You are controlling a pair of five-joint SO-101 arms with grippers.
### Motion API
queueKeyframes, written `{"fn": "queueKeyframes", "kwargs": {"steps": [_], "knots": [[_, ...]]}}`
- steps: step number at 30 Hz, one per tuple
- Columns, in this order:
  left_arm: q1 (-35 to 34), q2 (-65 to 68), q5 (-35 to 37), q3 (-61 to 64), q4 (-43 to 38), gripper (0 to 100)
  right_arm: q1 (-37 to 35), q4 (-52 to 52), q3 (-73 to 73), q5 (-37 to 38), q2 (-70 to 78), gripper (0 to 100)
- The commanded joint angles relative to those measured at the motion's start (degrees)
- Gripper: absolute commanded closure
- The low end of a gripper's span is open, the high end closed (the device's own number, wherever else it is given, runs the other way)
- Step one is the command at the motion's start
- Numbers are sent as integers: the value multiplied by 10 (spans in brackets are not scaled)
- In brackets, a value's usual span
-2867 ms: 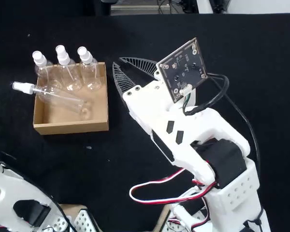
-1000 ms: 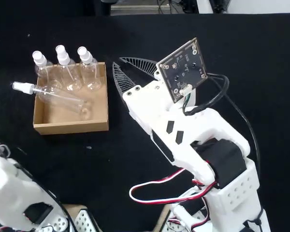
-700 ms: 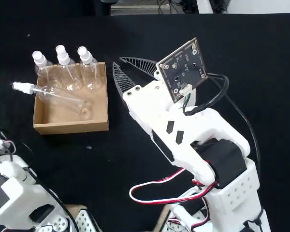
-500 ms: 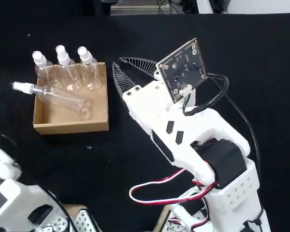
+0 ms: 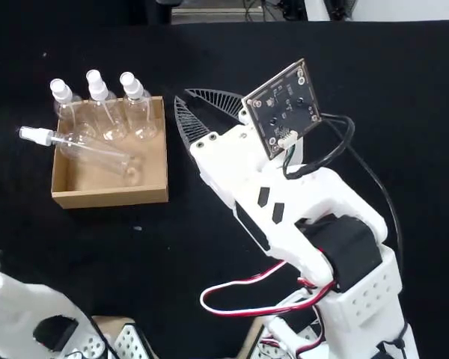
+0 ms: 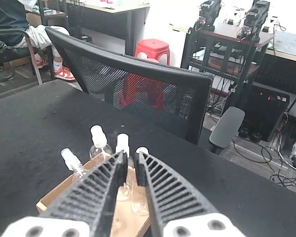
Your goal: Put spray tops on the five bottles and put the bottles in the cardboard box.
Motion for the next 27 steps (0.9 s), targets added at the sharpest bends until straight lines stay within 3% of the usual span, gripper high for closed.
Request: {"fn": "queueKeyframes", "kwargs": {"steps": [1, 5, 8, 13, 19, 25, 27], "knots": [[-26, 86, -4, -80, -113, 965, 12, -19, -35, 7, 0, 987], [-25, 179, -4, -70, -281, 965, 12, -20, -35, 7, 0, 987], [-17, 236, -4, -73, -337, 961, 12, -20, -35, 7, 0, 987], [-4, 274, -75, -73, -345, 960, 12, -20, -35, 7, 0, 987], [-7, 279, -79, -74, -343, 945, 12, -20, -35, 7, 0, 987], [-9, 281, -76, -74, -343, 739, 12, -20, -35, 7, 0, 987], [-10, 281, -76, -73, -343, 711, 12, -20, -35, 7, 0, 987]]}}
